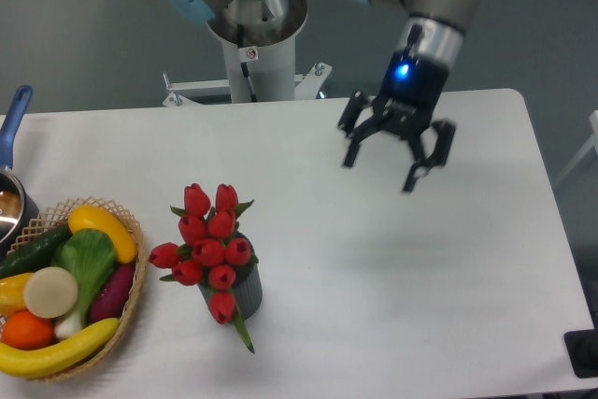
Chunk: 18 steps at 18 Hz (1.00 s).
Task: Insert the flowers into the vase
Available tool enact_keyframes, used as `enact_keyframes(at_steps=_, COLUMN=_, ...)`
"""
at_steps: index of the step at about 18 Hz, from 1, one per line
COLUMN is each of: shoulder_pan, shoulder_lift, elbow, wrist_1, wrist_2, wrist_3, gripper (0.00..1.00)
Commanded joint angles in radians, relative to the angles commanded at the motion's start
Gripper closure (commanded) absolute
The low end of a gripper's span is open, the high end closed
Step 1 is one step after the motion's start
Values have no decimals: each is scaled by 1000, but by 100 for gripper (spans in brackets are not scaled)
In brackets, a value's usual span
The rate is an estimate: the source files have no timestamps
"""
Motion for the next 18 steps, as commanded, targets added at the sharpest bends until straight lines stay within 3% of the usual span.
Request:
enact_keyframes(at_steps=1, shoulder_pan=9, shoulder_lift=14, elbow=12, wrist_1=-43, wrist_2=37, wrist_3=5, gripper=0)
enact_keyframes(at_steps=4, shoulder_pan=8, shoulder_lift=32, elbow=100, wrist_1=-276, wrist_2=213, wrist_3=99, gripper=0)
enact_keyframes(at_steps=7, shoulder_pan=17, shoulder_lift=35, elbow=147, wrist_1=-400, wrist_2=282, wrist_3=288, gripper=0)
enact_keyframes(at_steps=11, shoulder_pan=60, shoulder_lift=49, elbow=163, wrist_1=-482, wrist_2=359, wrist_3=509, gripper=0)
enact_keyframes(at_steps=14, shoulder_pan=126, shoulder_lift=74, elbow=138, wrist_1=-508, wrist_2=368, wrist_3=652, gripper=0)
enact_keyframes(at_steps=18, shoulder_pan=155, shoulder_lift=88, elbow=118, wrist_1=-511, wrist_2=364, wrist_3=704, gripper=0)
